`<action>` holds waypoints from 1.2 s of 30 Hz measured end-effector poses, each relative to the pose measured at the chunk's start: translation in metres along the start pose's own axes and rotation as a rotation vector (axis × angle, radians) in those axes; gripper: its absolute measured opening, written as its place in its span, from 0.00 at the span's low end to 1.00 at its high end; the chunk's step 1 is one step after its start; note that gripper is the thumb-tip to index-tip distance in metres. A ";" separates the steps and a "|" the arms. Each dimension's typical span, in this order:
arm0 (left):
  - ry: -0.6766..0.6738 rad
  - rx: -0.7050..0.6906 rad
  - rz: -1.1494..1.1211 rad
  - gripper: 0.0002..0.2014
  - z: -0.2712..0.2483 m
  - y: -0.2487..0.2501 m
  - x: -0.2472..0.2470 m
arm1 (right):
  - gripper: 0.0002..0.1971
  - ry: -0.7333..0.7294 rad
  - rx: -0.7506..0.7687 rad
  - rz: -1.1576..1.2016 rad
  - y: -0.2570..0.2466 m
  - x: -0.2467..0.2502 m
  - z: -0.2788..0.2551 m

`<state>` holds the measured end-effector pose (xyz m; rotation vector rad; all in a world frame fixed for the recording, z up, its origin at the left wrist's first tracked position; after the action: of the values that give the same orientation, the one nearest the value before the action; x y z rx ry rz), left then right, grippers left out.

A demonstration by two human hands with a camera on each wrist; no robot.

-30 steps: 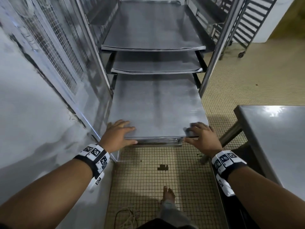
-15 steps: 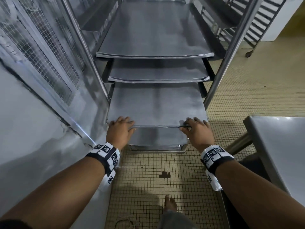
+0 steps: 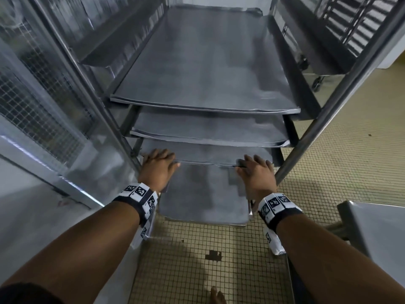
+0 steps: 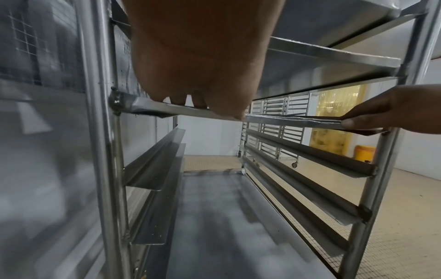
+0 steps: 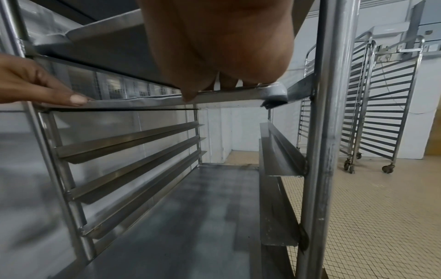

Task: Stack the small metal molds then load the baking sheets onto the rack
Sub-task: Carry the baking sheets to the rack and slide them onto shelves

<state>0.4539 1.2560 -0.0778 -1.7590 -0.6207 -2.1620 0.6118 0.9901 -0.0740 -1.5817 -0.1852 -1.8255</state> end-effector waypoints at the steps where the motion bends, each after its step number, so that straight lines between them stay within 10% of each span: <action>1: -0.006 0.001 0.005 0.26 0.001 -0.001 -0.003 | 0.19 0.000 0.002 -0.004 0.001 -0.002 0.001; 8: -0.084 -0.046 -0.057 0.44 -0.033 -0.013 -0.015 | 0.22 0.041 0.038 0.021 0.005 -0.005 -0.018; 13: -0.068 0.041 -0.297 0.35 -0.077 -0.052 0.020 | 0.21 0.224 -0.195 0.127 0.026 0.044 -0.067; 18: 0.253 0.332 -0.479 0.29 -0.058 -0.107 0.116 | 0.34 0.392 -0.574 0.214 0.063 0.133 -0.065; 27: 0.655 0.314 -0.721 0.41 0.036 -0.067 0.355 | 0.31 0.675 -0.367 0.384 -0.021 0.347 0.049; 36: 0.906 0.285 -0.812 0.34 0.068 -0.058 0.421 | 0.24 0.858 -0.342 0.516 -0.038 0.398 0.088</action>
<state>0.3933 1.3600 0.3355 -0.2385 -1.3969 -2.7963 0.6587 0.9018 0.3230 -0.7911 0.8770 -1.9773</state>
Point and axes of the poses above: each hand's wrist, its own z-axis towards the middle knuckle, its own x-axis out of the back of the hand, y = z × x, the point moved 8 cm from there along z, towards the middle knuckle, and after that the axes turned 12 degrees about y, right-handed, at the moved point
